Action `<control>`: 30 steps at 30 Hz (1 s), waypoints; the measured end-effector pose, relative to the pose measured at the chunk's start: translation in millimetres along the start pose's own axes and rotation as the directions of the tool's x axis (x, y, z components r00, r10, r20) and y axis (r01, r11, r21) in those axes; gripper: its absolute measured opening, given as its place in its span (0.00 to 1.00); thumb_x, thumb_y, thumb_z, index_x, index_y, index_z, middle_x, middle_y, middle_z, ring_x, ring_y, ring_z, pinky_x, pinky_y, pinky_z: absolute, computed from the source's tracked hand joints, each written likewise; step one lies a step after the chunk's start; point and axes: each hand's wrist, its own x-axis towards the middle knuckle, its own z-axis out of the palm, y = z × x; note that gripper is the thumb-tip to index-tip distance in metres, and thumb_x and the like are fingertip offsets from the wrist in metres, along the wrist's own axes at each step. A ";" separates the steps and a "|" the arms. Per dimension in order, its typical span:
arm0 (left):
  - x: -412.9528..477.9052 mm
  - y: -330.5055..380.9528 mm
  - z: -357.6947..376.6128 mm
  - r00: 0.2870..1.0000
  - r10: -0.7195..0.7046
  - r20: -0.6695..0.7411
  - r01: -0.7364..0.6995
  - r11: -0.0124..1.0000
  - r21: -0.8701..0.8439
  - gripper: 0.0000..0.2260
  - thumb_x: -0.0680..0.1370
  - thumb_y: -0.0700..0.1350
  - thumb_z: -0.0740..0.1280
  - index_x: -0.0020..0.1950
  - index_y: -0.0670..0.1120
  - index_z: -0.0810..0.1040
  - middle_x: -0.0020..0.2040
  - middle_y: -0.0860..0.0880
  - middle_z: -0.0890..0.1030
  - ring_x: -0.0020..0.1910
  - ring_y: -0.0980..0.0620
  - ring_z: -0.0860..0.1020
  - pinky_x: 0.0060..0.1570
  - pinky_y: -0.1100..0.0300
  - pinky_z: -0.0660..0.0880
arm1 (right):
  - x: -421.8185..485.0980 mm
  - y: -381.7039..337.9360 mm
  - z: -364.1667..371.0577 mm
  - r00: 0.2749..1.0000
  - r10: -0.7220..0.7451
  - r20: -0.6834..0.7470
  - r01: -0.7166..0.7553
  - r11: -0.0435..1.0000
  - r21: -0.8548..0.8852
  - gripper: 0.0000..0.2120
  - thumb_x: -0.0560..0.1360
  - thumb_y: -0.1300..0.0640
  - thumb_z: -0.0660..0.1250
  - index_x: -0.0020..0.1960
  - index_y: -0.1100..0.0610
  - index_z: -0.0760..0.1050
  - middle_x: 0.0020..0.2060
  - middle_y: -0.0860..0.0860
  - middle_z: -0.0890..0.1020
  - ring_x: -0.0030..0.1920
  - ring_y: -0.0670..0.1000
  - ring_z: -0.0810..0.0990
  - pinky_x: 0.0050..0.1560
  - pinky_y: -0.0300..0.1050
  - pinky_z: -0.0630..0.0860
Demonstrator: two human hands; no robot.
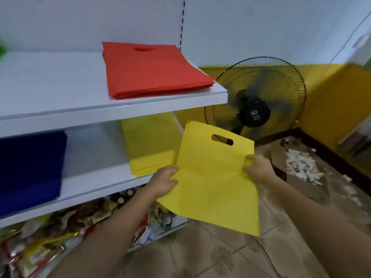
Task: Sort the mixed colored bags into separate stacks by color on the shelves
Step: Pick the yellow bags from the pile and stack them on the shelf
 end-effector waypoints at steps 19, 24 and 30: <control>40.3 -120.3 -66.8 0.847 -0.204 -0.491 0.289 0.952 0.102 0.27 0.73 0.50 0.61 0.71 0.42 0.67 0.68 0.41 0.70 0.64 0.40 0.68 0.61 0.54 0.66 | 151.6 -171.9 120.8 0.827 -0.558 -0.067 0.552 0.829 -0.085 0.21 0.78 0.58 0.61 0.70 0.61 0.66 0.69 0.58 0.67 0.65 0.60 0.71 0.60 0.48 0.69; 77.4 -127.1 -69.4 0.817 -0.301 -0.492 0.348 0.938 0.003 0.24 0.74 0.47 0.64 0.68 0.40 0.70 0.64 0.38 0.72 0.60 0.41 0.72 0.58 0.53 0.71 | 194.4 -186.7 144.8 0.776 -0.630 -0.030 0.630 0.777 -0.025 0.26 0.74 0.69 0.59 0.72 0.63 0.63 0.69 0.60 0.65 0.66 0.61 0.68 0.60 0.50 0.67; 120.0 -145.9 -64.8 0.778 -0.333 -0.533 0.473 0.869 0.147 0.17 0.76 0.43 0.63 0.63 0.39 0.72 0.61 0.37 0.74 0.58 0.38 0.72 0.55 0.51 0.70 | 233.1 -187.1 180.5 0.785 -0.619 -0.027 0.619 0.786 -0.005 0.16 0.77 0.69 0.57 0.64 0.70 0.69 0.66 0.64 0.68 0.63 0.63 0.70 0.62 0.50 0.67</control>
